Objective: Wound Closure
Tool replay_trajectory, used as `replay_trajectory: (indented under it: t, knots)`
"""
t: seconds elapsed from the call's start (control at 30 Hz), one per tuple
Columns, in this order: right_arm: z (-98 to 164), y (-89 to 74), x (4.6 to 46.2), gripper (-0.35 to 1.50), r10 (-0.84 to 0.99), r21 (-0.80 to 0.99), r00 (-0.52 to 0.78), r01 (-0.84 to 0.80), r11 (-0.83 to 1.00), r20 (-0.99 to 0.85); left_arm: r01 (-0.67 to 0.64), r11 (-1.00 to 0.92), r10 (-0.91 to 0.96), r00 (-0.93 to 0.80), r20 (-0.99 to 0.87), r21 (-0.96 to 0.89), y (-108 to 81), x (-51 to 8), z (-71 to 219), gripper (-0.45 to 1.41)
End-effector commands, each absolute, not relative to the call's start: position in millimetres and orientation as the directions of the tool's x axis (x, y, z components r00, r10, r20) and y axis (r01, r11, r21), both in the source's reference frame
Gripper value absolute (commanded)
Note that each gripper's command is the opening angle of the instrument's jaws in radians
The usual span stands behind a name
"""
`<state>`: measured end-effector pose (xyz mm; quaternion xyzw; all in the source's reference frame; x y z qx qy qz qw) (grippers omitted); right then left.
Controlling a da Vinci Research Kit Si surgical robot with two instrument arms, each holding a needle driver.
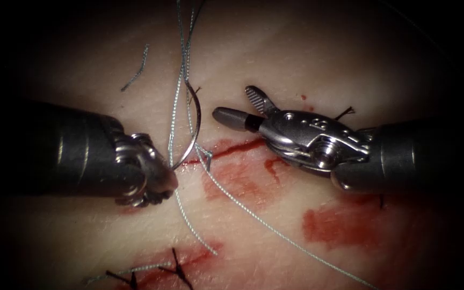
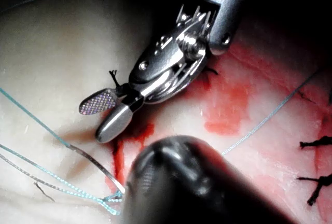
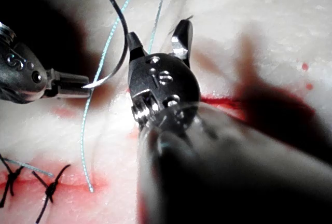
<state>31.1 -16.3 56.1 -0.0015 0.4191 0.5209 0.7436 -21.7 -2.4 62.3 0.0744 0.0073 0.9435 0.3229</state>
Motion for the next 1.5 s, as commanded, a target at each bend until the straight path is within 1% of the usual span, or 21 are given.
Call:
replay_trajectory:
  t: [0.03, 0.1, 0.17, 0.2, 0.3, 0.37, 0.47, 0.7, 0.73, 0.77, 0.8, 0.83, 0.87, 0.9, 0.93, 1.03, 1.07, 1.13, 1.27, 1.37, 1.5]
  knots:
    - [56.3, -16.7, 32.6, 1.23, 0.751, 0.390, 0.128, -0.792, 0.471, -0.648, -0.610, -0.787, 0.616, -0.769, 0.171, 0.090, -2.9, -22.5, 63.3, -0.11]
    - [56.3, -17.0, 33.1, 1.26, 0.754, 0.387, 0.127, -0.796, 0.465, -0.644, -0.607, -0.784, 0.620, -0.765, 0.174, 0.130, -3.0, -22.8, 63.6, -0.15]
    - [56.1, -17.2, 33.4, 1.14, 0.759, 0.405, 0.130, -0.782, 0.475, -0.638, -0.604, -0.783, 0.622, -0.763, 0.176, 0.152, -3.0, -23.1, 63.8, -0.15]
    - [56.0, -17.4, 33.6, 1.03, 0.763, 0.415, 0.128, -0.776, 0.475, -0.633, -0.600, -0.781, 0.624, -0.761, 0.180, 0.172, -3.1, -23.2, 63.9, -0.15]
    - [55.8, -17.7, 34.2, 0.99, 0.772, 0.424, 0.124, -0.776, 0.467, -0.623, -0.594, -0.779, 0.626, -0.759, 0.179, 0.201, -3.0, -23.6, 64.1, -0.16]
    - [55.8, -18.1, 34.5, 0.88, 0.774, 0.434, 0.137, -0.761, 0.481, -0.618, -0.587, -0.784, 0.618, -0.766, 0.178, 0.200, -3.0, -23.8, 64.1, -0.11]
    - [56.3, -18.9, 35.3, 0.94, 0.772, 0.431, 0.148, -0.758, 0.490, -0.618, -0.574, -0.792, 0.608, -0.774, 0.176, 0.208, -3.1, -24.1, 64.3, -0.06]
    - [58.9, -18.5, 36.1, 0.83, 0.766, 0.427, 0.150, -0.756, 0.496, -0.625, -0.584, -0.796, 0.605, -0.771, 0.197, 0.160, -3.3, -24.6, 64.2, -0.06]
    - [59.2, -18.5, 36.2, 0.71, 0.766, 0.430, 0.151, -0.753, 0.499, -0.625, -0.589, -0.792, 0.610, -0.766, 0.200, 0.158, -3.3, -24.6, 64.2, -0.08]
    - [59.5, -18.4, 36.2, 0.35, 0.766, 0.436, 0.153, -0.746, 0.504, -0.624, -0.591, -0.792, 0.611, -0.766, 0.201, 0.154, -3.3, -24.7, 64.1, -0.08]
    - [59.7, -18.4, 36.3, 0.12, 0.768, 0.454, 0.158, -0.727, 0.516, -0.620, -0.593, -0.791, 0.612, -0.765, 0.203, 0.149, -3.3, -24.7, 64.1, -0.06]
    - [60.0, -18.3, 36.3, -0.35, 0.778, 0.494, 0.160, -0.691, 0.527, -0.607, -0.591, -0.794, 0.608, -0.767, 0.205, 0.144, -3.3, -24.7, 64.1, 0.05]
    - [60.1, -18.2, 36.2, -0.35, 0.801, 0.545, 0.149, -0.660, 0.517, -0.580, -0.588, -0.797, 0.604, -0.769, 0.212, 0.138, -3.2, -24.8, 64.1, 0.24]
    - [60.3, -18.1, 36.2, -0.35, 0.835, 0.608, 0.125, -0.629, 0.485, -0.536, -0.592, -0.795, 0.606, -0.766, 0.214, 0.134, -3.2, -24.9, 64.1, 0.54]
    - [60.3, -18.1, 36.1, -0.35, 0.844, 0.630, 0.124, -0.611, 0.479, -0.522, -0.591, -0.797, 0.603, -0.766, 0.222, 0.123, -3.0, -25.0, 64.1, 0.74]
    - [60.3, -18.1, 35.8, -0.35, 0.837, 0.620, 0.135, -0.611, 0.492, -0.531, -0.591, -0.802, 0.595, -0.778, 0.203, 0.087, -2.0, -25.3, 63.7, 1.18]
    - [60.2, -18.0, 35.8, -0.35, 0.832, 0.605, 0.131, -0.628, 0.490, -0.539, -0.608, -0.791, 0.609, -0.771, 0.185, 0.067, -1.7, -25.4, 63.5, 1.25]
    - [60.0, -17.9, 35.7, -0.35, 0.830, 0.595, 0.123, -0.641, 0.485, -0.544, -0.703, -0.711, 0.701, -0.703, 0.119, 0.034, -0.9, -25.3, 62.9, 1.26]
    - [59.8, -17.3, 34.7, -0.35, 0.799, 0.594, 0.097, -0.617, 0.516, -0.594, -0.819, -0.488, 0.867, -0.495, -0.061, -0.301, 2.7, -24.8, 59.3, 1.25]
    - [60.1, -16.6, 33.5, -0.35, 0.759, 0.641, 0.048, -0.503, 0.580, -0.649, -0.720, -0.363, 0.926, -0.348, -0.144, -0.592, 5.2, -23.0, 56.9, 1.21]
    - [60.3, -16.1, 31.5, -0.35, 0.709, 0.673, -0.055, -0.375, 0.638, -0.703, -0.576, -0.256, 0.965, -0.206, -0.165, -0.776, 7.8, -20.9, 56.3, 1.21]
